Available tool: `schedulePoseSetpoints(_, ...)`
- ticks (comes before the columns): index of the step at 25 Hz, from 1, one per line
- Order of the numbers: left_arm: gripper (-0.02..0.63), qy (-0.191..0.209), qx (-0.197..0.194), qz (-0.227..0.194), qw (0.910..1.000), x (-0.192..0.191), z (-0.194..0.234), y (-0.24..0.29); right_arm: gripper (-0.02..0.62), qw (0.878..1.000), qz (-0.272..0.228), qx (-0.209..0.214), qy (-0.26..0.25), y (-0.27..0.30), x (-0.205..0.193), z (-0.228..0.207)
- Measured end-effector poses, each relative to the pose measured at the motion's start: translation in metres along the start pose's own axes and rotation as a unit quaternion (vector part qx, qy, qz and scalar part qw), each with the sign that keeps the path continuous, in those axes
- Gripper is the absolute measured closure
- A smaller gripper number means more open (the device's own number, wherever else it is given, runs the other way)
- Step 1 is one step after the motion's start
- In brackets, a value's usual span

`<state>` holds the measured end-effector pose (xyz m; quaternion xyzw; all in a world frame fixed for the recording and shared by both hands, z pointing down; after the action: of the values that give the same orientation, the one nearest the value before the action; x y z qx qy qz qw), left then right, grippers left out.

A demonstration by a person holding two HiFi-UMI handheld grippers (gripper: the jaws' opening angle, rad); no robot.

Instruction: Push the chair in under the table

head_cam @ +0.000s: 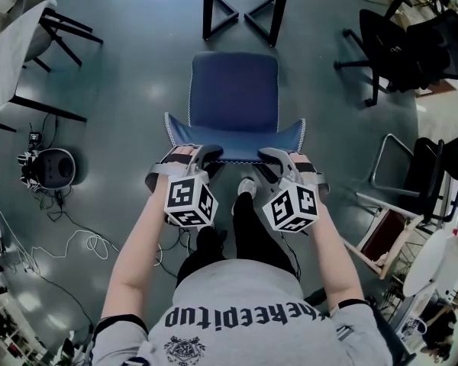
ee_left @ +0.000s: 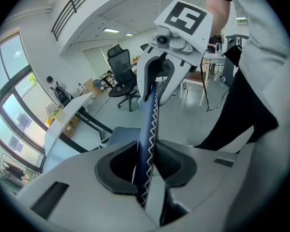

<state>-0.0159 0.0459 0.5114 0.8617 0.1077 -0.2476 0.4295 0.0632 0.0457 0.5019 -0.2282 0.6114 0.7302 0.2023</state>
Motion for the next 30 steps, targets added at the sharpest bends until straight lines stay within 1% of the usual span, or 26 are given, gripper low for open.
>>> schedulePoseSetpoints(6, 0.5, 0.0, 0.007, -0.002, 1.0, 0.002, 0.001, 0.004, 0.485, 1.0, -0.005, 0.0, -0.006, -0.001, -0.002, -0.002)
schedulePoseSetpoints(12, 0.502, -0.008, 0.001, -0.001, 1.0, 0.0, 0.0, 0.007, 0.485, 1.0, -0.006, -0.002, -0.004, -0.001, -0.001, -0.001)
schedulePoseSetpoints(18, 0.508, 0.0, 0.015, 0.004, 0.9999, 0.002, -0.001, 0.009, 0.485, 1.0, -0.008, -0.004, -0.006, -0.002, -0.002, -0.001)
schedulePoseSetpoints(23, 0.517, 0.01, 0.027, -0.001, 0.9996, 0.002, 0.0, 0.011, 0.485, 1.0, -0.009, -0.007, -0.009, -0.001, -0.003, -0.003)
schedulePoseSetpoints(30, 0.52, 0.013, 0.029, -0.002, 0.9995, -0.004, 0.003, 0.009, 0.483, 1.0, -0.008, -0.022, -0.011, 0.001, 0.004, -0.003)
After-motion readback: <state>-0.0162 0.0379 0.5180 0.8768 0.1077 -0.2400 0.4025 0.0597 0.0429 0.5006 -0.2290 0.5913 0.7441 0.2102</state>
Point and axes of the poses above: the fingertips, and each gripper's own axes: y forward along the fingers, z to its left, x out of its top, the point moved 2 cm from there along -y, backward along the fingers, and after that the axes turned 14 degrees about x, right-handed, at the moved point
